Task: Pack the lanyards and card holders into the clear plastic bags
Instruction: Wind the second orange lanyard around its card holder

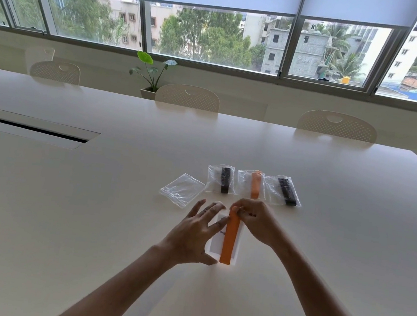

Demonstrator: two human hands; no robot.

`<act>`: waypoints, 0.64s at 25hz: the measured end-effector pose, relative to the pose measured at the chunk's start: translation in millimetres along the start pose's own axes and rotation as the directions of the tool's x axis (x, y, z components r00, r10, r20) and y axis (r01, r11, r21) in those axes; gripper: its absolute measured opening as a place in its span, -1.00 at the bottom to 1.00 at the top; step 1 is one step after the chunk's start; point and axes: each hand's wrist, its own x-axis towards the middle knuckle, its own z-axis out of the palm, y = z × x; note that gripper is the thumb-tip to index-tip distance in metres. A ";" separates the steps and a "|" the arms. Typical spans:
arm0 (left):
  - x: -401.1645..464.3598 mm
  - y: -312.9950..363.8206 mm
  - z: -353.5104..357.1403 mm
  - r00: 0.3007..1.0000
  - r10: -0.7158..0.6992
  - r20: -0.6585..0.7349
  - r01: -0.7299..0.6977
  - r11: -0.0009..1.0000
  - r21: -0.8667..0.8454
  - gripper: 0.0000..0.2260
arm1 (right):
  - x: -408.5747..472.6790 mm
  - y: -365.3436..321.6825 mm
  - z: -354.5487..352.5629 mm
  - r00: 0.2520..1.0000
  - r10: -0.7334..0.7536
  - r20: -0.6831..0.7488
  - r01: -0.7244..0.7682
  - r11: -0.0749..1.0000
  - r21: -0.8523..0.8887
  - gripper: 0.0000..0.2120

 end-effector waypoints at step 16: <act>-5.0 -114.8 7.3 0.903 -0.410 0.128 0.411 0.911 0.025 -0.54 | -20.5 32.5 6.0 0.846 0.529 0.065 -0.453 0.649 0.611 -0.86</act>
